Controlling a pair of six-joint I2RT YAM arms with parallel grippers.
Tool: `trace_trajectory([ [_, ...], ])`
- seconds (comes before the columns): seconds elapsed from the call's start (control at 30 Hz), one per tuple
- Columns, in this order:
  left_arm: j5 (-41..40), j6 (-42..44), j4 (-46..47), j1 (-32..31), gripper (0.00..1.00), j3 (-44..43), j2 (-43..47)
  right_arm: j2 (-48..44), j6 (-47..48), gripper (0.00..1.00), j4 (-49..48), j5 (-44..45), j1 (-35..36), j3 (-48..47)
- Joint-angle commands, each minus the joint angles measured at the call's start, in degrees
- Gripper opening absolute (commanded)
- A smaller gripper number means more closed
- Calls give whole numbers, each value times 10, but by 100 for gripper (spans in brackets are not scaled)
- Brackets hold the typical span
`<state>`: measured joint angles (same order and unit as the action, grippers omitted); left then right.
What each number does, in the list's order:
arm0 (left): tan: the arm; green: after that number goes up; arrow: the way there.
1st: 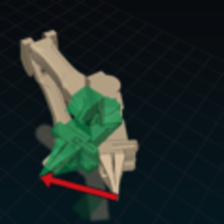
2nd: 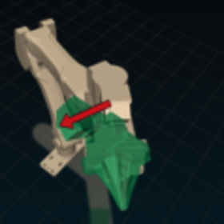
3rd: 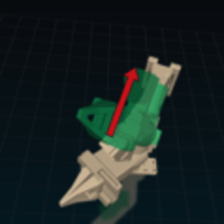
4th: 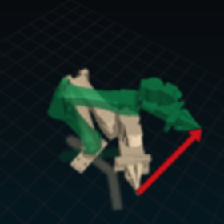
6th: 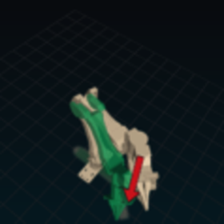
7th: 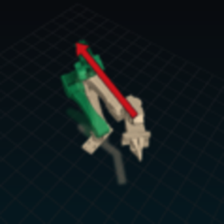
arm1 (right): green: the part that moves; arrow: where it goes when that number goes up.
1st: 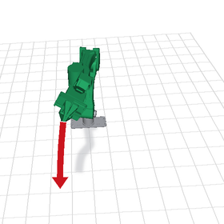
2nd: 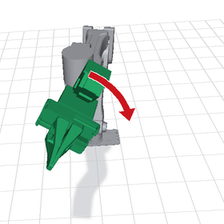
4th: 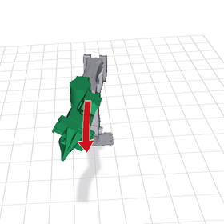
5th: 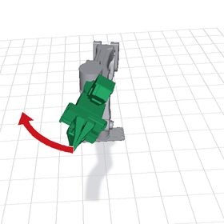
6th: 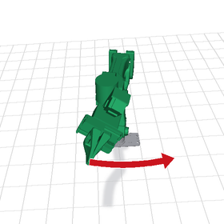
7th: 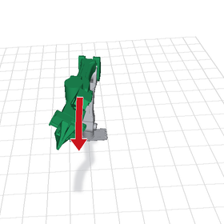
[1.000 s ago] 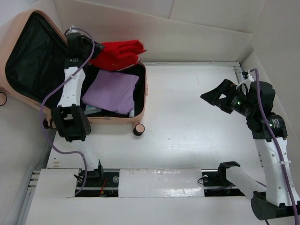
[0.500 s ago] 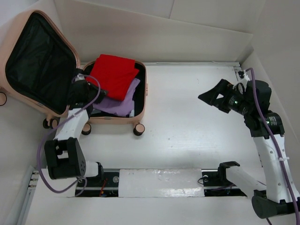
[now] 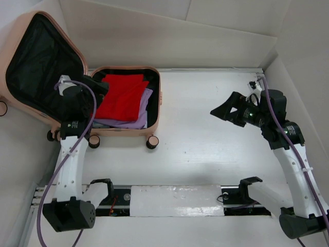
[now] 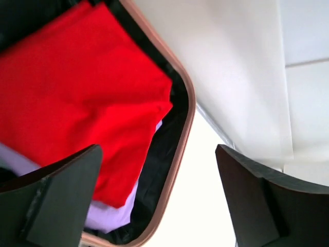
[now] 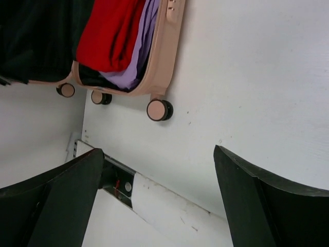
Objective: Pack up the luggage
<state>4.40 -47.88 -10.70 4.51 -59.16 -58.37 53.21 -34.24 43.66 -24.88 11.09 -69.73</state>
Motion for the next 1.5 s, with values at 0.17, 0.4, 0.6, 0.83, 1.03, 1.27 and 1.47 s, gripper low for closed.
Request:
trace_trajectory([
  [0.17,-287,-6,-240,1,100,-200,45,-14,49,94,-45,-72,82,49],
  [0.4,-501,13,-421,1,87,-386,-67,-14,79,31,-66,-109,170,87],
  [0.6,-550,24,-540,82,39,-511,-165,-9,110,61,-44,-95,226,76],
  [0.83,-408,85,-462,241,63,-406,-122,-9,130,75,-25,-90,256,65],
  [1.03,-408,104,-462,241,74,-419,-160,-4,130,75,-25,-90,283,65],
  [1.27,-442,129,-470,241,73,-513,-225,1,135,75,-20,-70,313,65],
  [1.47,-419,132,-486,241,65,-617,-292,7,135,75,-14,-64,323,65],
])
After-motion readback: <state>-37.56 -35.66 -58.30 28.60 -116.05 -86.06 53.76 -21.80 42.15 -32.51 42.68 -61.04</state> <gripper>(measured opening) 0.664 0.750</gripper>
